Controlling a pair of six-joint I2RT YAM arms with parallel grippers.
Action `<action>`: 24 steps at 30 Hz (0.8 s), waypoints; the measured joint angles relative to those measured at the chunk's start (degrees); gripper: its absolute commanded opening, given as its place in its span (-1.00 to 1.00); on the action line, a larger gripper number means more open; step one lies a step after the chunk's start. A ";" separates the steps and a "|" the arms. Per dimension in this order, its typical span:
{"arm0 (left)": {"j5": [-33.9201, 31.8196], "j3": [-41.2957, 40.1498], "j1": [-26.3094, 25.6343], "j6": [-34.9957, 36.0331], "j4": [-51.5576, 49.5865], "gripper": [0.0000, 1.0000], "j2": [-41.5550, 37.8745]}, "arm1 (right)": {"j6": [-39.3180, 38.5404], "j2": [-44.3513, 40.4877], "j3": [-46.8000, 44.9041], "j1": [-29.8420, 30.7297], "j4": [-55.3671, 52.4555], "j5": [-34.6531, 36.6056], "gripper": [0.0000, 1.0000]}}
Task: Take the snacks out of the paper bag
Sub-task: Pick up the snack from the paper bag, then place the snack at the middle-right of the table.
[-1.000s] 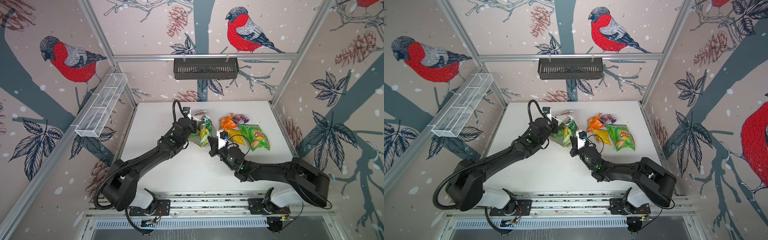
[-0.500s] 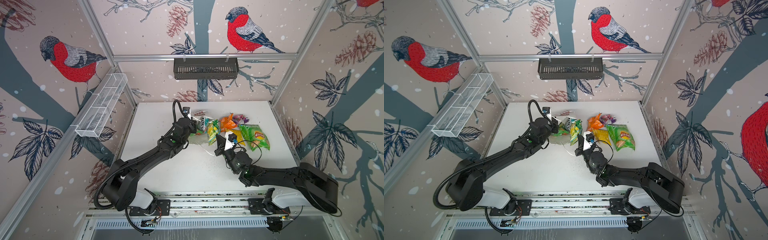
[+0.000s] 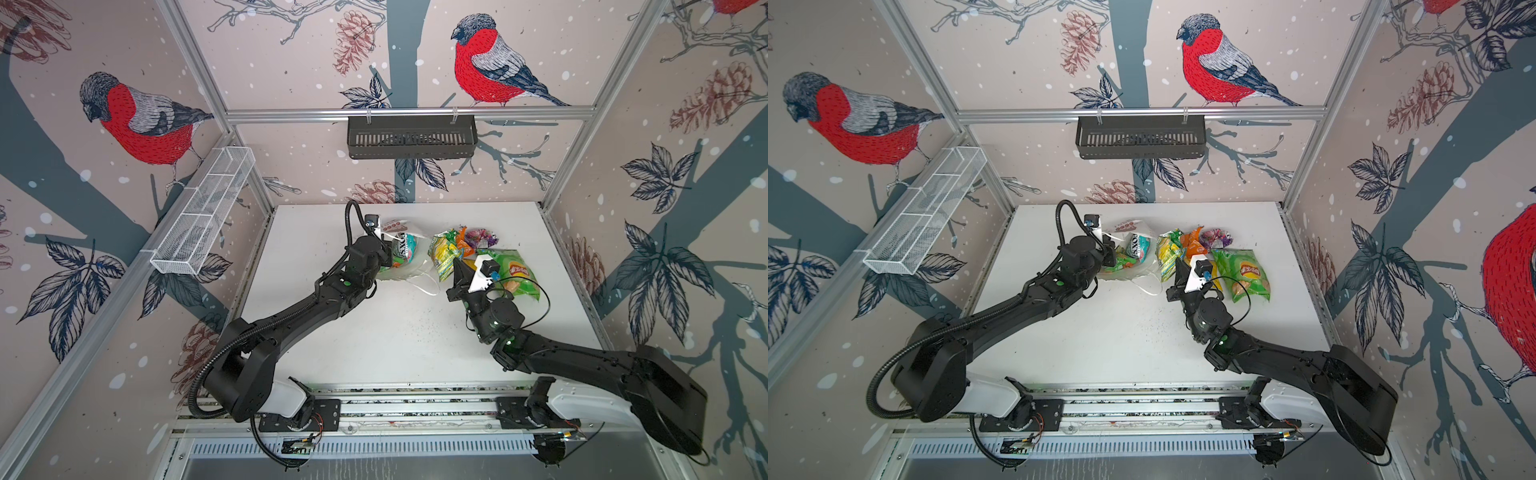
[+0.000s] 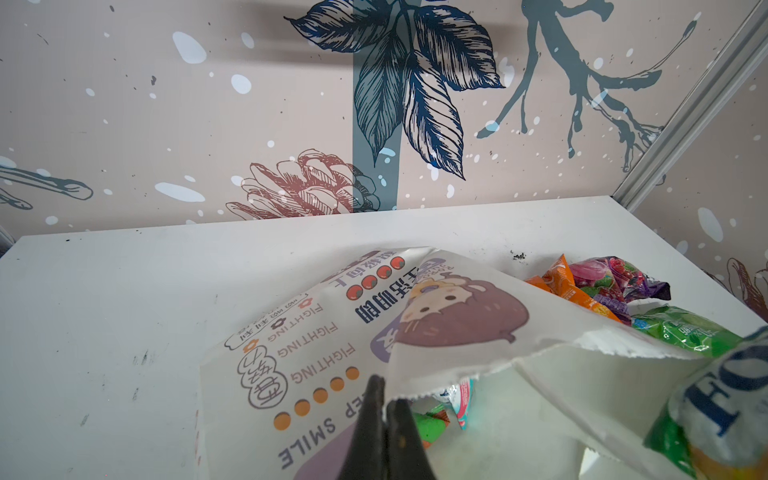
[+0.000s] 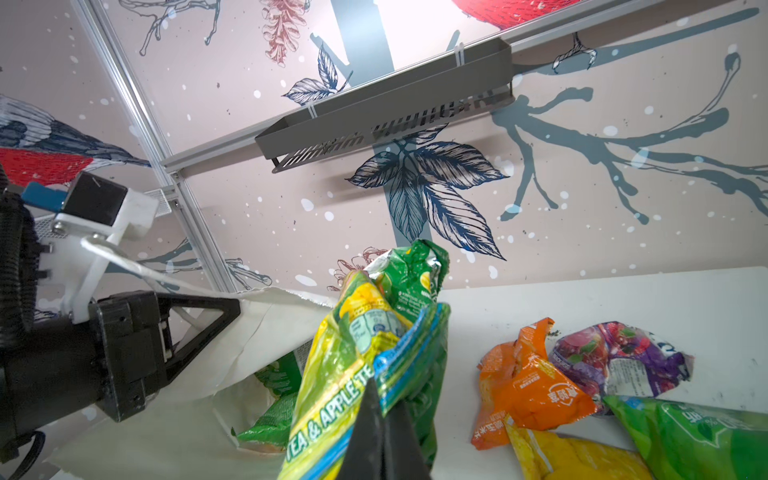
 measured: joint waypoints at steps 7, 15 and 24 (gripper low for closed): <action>-0.11 -0.07 0.13 -0.02 -0.02 -1.00 -0.02 | 1.25 -5.77 -0.17 -2.25 -4.04 1.01 -1.00; -0.13 -0.31 0.15 -0.02 -0.07 -1.00 -0.28 | 3.06 -9.18 -0.48 -5.42 -9.18 1.66 -1.00; -0.04 -0.50 0.15 -0.07 -0.17 -1.00 -0.74 | 8.48 -7.80 1.07 -12.57 -17.18 -1.25 -1.00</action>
